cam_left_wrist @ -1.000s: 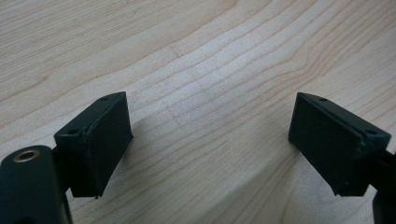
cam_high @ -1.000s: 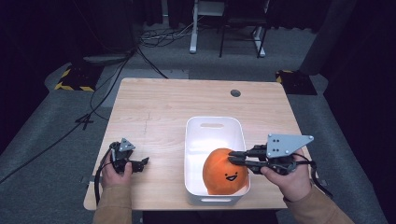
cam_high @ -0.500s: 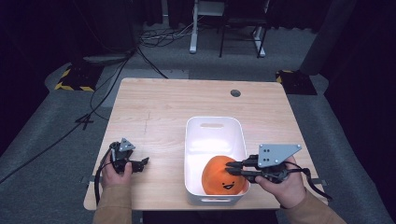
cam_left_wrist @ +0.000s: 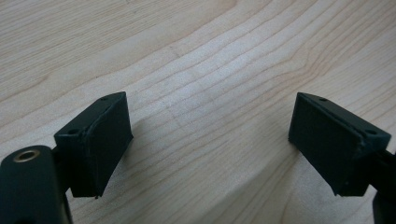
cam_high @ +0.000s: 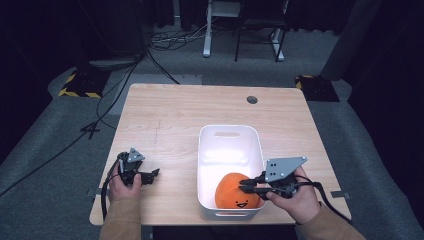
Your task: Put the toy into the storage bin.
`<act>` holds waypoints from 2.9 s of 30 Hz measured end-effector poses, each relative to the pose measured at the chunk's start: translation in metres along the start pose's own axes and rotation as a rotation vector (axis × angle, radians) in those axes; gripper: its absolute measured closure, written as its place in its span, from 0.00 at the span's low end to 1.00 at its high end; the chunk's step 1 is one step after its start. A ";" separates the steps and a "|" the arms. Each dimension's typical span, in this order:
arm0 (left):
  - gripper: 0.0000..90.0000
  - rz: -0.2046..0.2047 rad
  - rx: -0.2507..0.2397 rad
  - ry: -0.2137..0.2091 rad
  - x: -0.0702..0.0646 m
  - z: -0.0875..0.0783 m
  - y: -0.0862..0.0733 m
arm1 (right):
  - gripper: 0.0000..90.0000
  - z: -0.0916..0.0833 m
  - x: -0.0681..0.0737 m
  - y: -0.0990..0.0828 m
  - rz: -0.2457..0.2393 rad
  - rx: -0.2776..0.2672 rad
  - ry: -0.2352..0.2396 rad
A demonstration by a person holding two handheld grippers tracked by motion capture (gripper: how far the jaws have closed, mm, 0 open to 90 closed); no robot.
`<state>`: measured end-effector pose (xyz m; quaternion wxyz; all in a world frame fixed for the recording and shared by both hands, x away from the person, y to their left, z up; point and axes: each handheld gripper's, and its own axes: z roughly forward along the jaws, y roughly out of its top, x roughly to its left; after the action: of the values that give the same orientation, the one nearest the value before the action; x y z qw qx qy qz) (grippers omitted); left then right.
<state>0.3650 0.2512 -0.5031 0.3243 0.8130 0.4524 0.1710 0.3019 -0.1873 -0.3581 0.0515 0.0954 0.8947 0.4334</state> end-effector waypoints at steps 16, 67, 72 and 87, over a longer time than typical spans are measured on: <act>0.15 0.001 0.003 -0.002 0.000 0.000 0.000 | 0.77 0.004 -0.001 -0.002 0.055 0.003 0.025; 0.15 -0.004 0.005 0.006 0.000 -0.001 0.000 | 0.33 -0.067 -0.084 -0.009 0.190 -0.100 -0.338; 0.15 -0.004 0.006 0.007 0.000 -0.001 0.000 | 0.32 -0.076 -0.096 -0.026 0.230 -0.071 -0.391; 0.15 -0.004 0.007 0.004 0.000 -0.001 0.000 | 0.26 -0.088 -0.132 -0.084 0.427 0.044 -0.455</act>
<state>0.3645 0.2511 -0.5025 0.3211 0.8129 0.4550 0.1703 0.4045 -0.3338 -0.3680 0.1563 0.3770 0.8289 0.3826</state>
